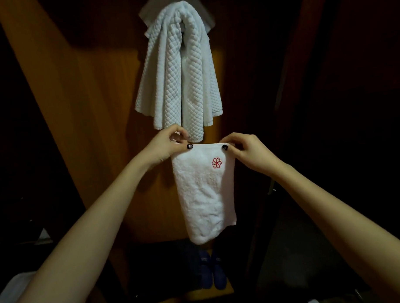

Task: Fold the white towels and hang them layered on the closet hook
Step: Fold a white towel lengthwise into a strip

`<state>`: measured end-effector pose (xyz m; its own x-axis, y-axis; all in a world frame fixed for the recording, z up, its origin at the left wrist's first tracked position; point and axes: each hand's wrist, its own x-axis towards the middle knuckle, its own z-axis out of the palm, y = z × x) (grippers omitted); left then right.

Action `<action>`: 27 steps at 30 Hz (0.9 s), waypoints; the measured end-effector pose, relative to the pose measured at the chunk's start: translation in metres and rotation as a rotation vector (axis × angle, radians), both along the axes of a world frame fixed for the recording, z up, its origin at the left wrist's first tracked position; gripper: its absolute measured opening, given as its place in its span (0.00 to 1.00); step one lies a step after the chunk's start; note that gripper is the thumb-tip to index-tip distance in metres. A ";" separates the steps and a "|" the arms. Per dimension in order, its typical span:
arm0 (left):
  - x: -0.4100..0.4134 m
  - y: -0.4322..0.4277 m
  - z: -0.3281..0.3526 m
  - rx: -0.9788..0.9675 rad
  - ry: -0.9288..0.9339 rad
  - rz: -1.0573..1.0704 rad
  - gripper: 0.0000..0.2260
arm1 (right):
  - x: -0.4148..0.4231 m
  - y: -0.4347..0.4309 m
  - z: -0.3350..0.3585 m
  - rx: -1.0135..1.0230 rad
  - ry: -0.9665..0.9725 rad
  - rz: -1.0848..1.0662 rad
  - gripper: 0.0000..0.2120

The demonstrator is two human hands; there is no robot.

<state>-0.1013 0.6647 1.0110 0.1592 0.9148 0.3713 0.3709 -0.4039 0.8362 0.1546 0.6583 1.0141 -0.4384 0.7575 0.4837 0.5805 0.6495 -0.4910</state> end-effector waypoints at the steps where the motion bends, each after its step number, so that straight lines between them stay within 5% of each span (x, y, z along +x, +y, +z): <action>1: 0.000 -0.002 0.003 -0.023 0.037 -0.040 0.12 | -0.002 -0.001 0.000 0.003 0.016 0.009 0.07; 10: 0.032 -0.018 0.008 0.024 0.477 -0.171 0.17 | -0.014 -0.013 0.000 -0.021 0.032 0.081 0.02; 15: 0.046 -0.019 -0.001 -0.048 0.474 -0.121 0.02 | -0.004 -0.020 -0.009 0.012 -0.015 0.030 0.04; 22: 0.050 -0.020 -0.011 -0.101 0.684 -0.064 0.03 | -0.001 -0.026 -0.031 -0.014 -0.172 -0.016 0.10; 27: 0.045 -0.025 -0.020 -0.205 0.678 -0.116 0.06 | -0.005 -0.028 -0.038 -0.140 -0.194 -0.017 0.03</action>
<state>-0.0566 0.6395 0.9912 0.3944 0.9187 -0.0216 0.8000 -0.3317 0.4999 0.1496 0.6302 0.9764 -0.4994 0.8195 0.2810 0.6834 0.5720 -0.4537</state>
